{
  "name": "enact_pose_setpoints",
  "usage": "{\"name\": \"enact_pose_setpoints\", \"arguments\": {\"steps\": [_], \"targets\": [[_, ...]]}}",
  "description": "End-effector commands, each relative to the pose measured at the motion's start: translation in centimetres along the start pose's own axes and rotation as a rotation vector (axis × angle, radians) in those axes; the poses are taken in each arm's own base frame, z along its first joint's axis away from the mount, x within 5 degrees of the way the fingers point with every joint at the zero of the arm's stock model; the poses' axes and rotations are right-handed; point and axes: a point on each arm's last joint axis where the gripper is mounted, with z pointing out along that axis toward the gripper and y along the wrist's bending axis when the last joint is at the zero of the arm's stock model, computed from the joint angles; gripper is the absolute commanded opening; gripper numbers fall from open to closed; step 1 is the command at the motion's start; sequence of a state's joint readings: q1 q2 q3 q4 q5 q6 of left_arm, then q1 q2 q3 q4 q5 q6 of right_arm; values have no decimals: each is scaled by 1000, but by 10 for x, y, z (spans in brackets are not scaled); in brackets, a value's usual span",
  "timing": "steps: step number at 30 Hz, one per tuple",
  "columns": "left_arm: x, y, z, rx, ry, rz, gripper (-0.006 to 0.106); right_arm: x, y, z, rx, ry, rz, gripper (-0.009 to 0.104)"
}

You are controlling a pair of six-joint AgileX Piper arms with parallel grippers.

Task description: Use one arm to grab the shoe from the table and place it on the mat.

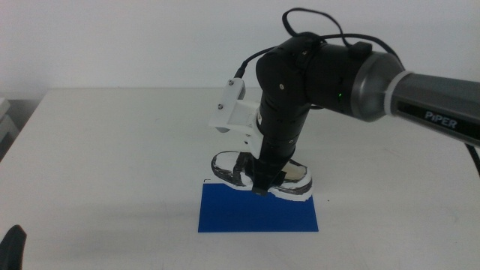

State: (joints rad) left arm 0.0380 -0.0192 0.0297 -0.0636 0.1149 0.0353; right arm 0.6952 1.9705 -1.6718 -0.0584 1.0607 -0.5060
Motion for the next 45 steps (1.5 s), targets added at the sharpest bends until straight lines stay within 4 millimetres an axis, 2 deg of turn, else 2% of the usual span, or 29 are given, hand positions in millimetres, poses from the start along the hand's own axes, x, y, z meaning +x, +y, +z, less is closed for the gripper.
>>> {"name": "enact_pose_setpoints", "arguments": {"steps": [1, 6, 12, 23, 30, 31, 32, 33, 36, 38, 41, 45], "targets": [[-6, 0, -1, 4, -83, -25, 94, -6, -7, -27, 65, -99, -15, -4], [-6, 0, -1, 4, -83, -25, 94, -8, -4, -13, 22, -84, -125, -4], [-6, 0, -1, 4, -83, -25, 94, -9, -3, -6, 6, -77, -261, -4], [-6, 0, -1, 4, -83, -25, 94, -7, -5, 18, -28, -40, -276, -4], [-6, 0, -1, 4, -83, -25, 94, -7, -4, 23, -37, -30, -276, -4], [-6, 0, -1, 4, -83, -25, 94, -7, -4, 23, -40, -36, -272, 26], [-6, 0, -1, 4, -83, -25, 94, -8, -4, 23, -39, -37, -271, 32], [-6, 0, -1, 4, -83, -25, 94, -8, -4, 23, -38, -38, -260, 44], [-6, 0, -1, 4, -83, -25, 94, -8, -4, 22, -38, -39, -241, 63], [-6, 0, -1, 4, -83, -25, 94, -8, -4, 18, -33, -48, -241, 72], [-6, 0, -1, 4, -83, -25, 94, -9, -5, -2, -5, -87, -236, 81], [-6, 0, -1, 4, -83, -25, 94, -5, -9, -53, 52, -208, -135, 83]]}}
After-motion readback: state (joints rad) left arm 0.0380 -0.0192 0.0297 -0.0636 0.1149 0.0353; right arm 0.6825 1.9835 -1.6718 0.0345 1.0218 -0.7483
